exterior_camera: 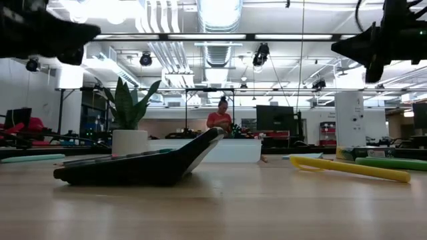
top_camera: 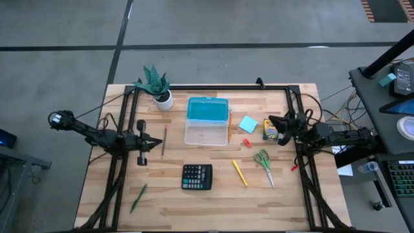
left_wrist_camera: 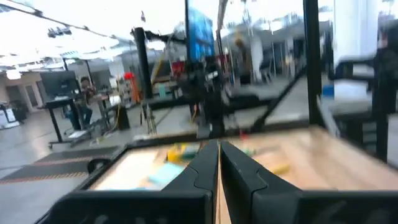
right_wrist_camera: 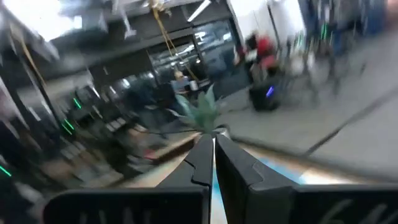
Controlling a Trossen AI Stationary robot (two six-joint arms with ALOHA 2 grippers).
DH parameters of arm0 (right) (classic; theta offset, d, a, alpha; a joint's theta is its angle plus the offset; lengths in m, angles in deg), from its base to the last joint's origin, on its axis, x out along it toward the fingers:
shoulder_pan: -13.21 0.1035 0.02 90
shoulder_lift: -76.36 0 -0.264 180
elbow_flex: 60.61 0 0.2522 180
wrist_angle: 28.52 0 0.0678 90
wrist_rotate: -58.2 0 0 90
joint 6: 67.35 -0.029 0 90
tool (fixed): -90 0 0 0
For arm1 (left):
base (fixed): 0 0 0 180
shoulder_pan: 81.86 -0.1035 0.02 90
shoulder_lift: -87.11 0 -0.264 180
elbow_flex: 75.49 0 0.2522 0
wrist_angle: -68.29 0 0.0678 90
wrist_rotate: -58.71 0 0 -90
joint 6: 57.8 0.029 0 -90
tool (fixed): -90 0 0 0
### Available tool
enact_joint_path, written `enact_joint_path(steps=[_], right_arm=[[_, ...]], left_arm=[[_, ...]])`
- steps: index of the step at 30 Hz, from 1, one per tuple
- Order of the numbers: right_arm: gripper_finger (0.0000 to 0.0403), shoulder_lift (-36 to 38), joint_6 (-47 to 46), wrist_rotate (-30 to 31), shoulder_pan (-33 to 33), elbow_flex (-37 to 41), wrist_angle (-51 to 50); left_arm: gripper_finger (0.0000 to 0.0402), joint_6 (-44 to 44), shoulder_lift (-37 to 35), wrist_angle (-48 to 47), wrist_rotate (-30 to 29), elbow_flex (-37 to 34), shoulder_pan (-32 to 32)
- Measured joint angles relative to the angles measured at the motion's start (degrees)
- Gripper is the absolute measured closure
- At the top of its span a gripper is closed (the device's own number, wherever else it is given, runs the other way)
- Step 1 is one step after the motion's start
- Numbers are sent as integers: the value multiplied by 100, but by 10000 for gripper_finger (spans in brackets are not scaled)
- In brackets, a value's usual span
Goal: Pack school essentials
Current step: Put the yellow pen into the supply box
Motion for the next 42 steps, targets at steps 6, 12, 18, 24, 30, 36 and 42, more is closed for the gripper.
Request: enact_joint_path(steps=[6, 12, 18, 24, 30, 36, 42], right_arm=[[394, -156, -598, -2, 2, 0, -121], [394, -147, -455, 44, 2, 0, -123], [394, -153, -466, 46, 2, 0, -122], [394, -228, -538, 199, -12, 0, 427], [394, -775, -273, 50, -11, -88, 1274], [394, -1698, -234, 223, -13, -1034, 615], [394, -2603, -1042, 540, -18, -2471, -1594]], left_arm=[[402, -94, 9, 859, 3, 0, 0], [402, -536, 15, 1788, 28, -2, 0], [402, -515, 9, 2306, 28, -2, -2], [402, 373, 9, 2648, -360, 12, -4], [402, 2262, 7, 2994, -868, 39, -2], [402, 2760, 7, 3054, -876, 34, -2], [402, 2741, 9, 3056, -876, 31, -2]])
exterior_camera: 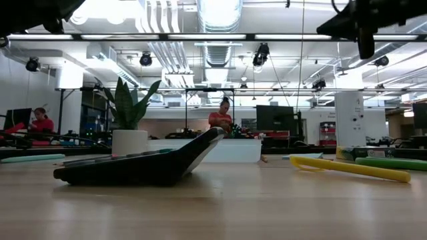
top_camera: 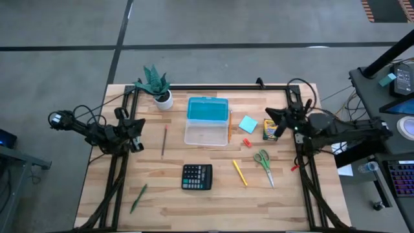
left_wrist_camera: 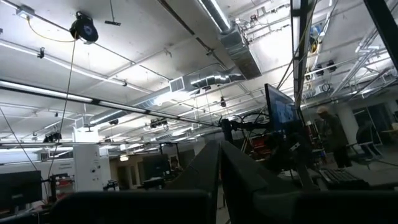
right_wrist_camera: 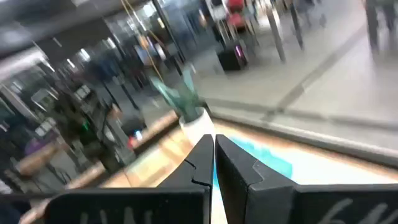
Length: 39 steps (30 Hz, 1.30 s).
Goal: Pack school essentials
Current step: Put the yellow pen into the supply box
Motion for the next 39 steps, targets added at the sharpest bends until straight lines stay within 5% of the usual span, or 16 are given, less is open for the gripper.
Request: enact_joint_path(steps=[8, 22, 32, 39], right_arm=[[394, -1397, -1647, -470, 7, -1372, -2579], [394, -4315, -2117, -2320, 113, -3335, -3376], [394, -6180, -2262, -2498, 641, -5077, -4835], [394, -7011, -3047, -3094, 1154, -5277, -5129]], left_arm=[[402, -9, 145, -53, 2, 0, 0], [402, -22, 619, -42, 15, 2, 2], [402, -22, 638, -37, 44, 4, 2], [402, -24, 636, 5, 551, 4, 3]])
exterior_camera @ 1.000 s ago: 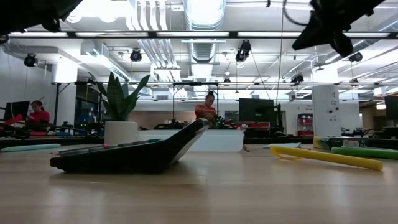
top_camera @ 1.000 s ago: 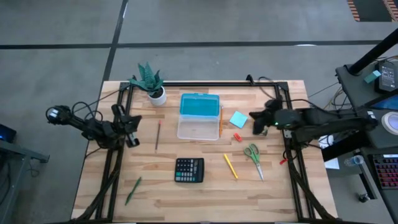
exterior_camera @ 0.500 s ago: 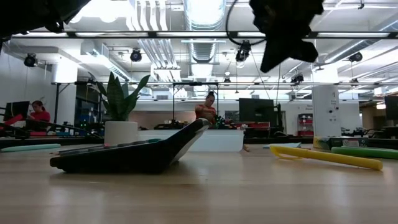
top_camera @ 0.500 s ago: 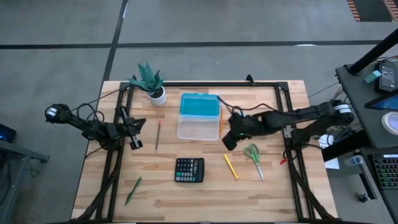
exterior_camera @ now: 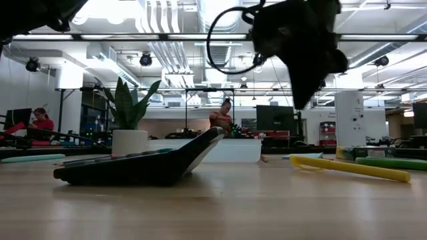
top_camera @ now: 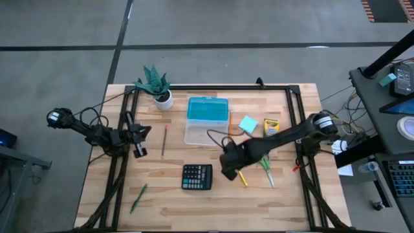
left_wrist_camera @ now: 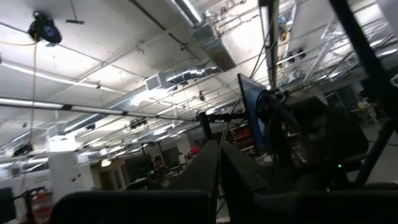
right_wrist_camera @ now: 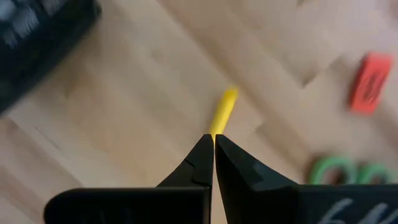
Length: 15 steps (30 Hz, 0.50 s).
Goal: Pack school essentials
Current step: Put the yellow pen into the supply box
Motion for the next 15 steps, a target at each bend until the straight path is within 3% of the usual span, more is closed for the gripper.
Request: enact_joint_path(steps=[10, 15], right_arm=[[391, -632, -438, -263, 112, 64, -50], [346, -682, -534, -304, 103, 72, -53]], left_arm=[[402, 0, 0, 2, 188, 0, 2], [402, 2, 2, 4, 188, 2, 2]])
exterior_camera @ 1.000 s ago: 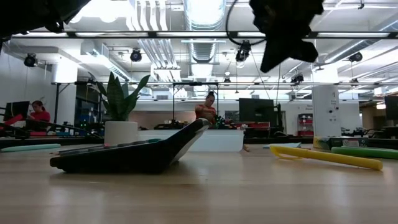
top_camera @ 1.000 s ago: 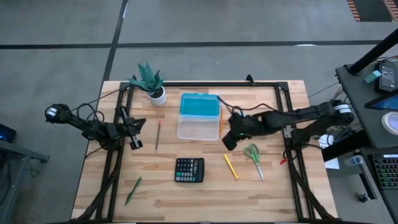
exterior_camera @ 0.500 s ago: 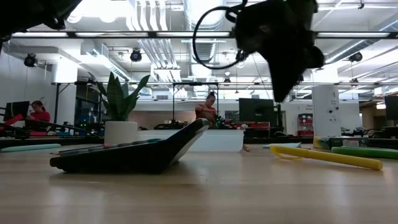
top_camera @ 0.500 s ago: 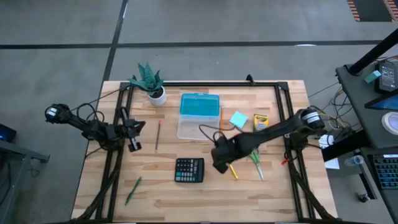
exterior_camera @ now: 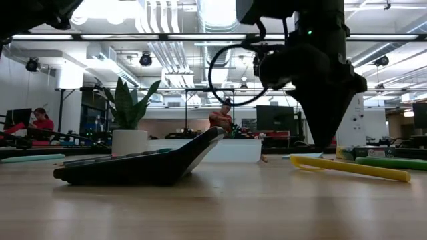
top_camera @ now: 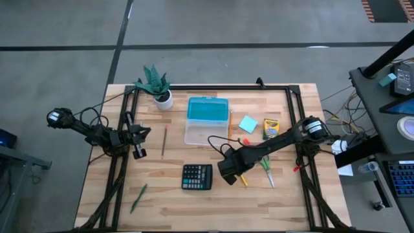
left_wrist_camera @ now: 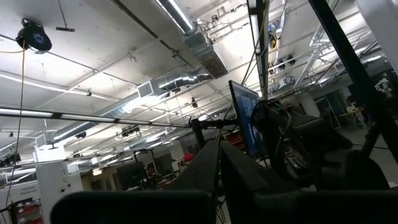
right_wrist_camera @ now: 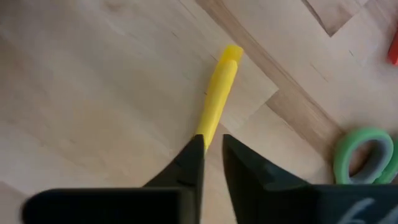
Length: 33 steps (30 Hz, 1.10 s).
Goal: Pack school essentials
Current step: Put the yellow pen into the supply box
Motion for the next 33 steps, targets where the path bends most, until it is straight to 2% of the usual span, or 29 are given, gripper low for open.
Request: enact_joint_path(steps=[5, 10, 29, 33], right_arm=[[277, 53, -104, 58, 0, 3, 109], [245, -23, -95, 214, 0, 41, 292], [261, -592, -3, 381, 17, 146, 601], [277, -606, 62, 372, 15, 150, 648]], left_arm=[[402, 0, -9, -2, 2, 0, 0], [402, 0, -11, -2, 2, 0, 0], [402, 4, -38, -5, 2, 2, 1], [402, 5, -33, -4, 2, 2, 0]])
